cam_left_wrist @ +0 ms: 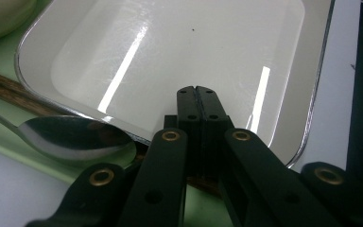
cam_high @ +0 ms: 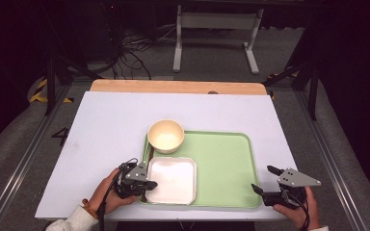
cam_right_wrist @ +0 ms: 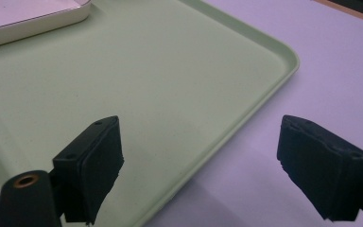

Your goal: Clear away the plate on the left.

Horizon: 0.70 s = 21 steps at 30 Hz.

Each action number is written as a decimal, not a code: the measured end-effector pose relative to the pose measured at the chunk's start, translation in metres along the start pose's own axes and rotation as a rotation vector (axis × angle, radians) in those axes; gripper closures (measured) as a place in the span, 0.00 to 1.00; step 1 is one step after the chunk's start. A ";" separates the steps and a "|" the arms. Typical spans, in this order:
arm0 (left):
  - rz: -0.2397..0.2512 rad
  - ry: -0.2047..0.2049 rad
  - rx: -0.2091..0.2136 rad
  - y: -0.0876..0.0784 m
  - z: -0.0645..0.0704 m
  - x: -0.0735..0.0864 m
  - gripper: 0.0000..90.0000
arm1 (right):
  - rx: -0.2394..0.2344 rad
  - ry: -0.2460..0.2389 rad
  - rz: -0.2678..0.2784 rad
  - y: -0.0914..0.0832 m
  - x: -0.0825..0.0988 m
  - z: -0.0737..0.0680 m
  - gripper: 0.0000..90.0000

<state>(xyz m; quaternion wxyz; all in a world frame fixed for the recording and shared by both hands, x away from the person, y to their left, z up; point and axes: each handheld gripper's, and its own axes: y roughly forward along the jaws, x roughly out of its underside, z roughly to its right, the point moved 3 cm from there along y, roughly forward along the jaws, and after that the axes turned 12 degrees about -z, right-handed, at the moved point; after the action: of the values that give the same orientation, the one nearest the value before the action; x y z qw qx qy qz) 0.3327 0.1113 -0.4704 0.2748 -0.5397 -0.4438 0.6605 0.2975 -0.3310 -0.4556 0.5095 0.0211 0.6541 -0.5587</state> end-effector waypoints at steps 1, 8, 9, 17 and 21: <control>0.001 0.010 -0.011 -0.001 0.000 0.000 1.00 | 0.000 -0.001 0.001 0.000 0.000 0.000 0.17; 0.038 0.025 -0.053 -0.012 -0.002 -0.003 1.00 | 0.007 -0.005 0.010 -0.002 -0.002 0.000 0.17; 0.058 0.015 -0.065 -0.016 -0.003 -0.002 1.00 | 0.012 -0.002 0.013 -0.002 -0.002 0.000 0.17; 0.117 0.010 -0.116 -0.031 -0.004 -0.003 1.00 | 0.027 0.004 0.030 -0.005 -0.003 0.000 0.17; 0.137 0.004 -0.140 -0.037 -0.005 -0.001 0.99 | 0.030 0.004 0.034 -0.005 -0.003 0.000 0.17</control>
<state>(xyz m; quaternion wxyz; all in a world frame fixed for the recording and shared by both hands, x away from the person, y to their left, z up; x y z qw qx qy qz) 0.3336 0.1287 -0.4368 0.1914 -0.5878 -0.4503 0.6442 0.2959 -0.3312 -0.4494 0.5173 0.0409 0.6461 -0.5598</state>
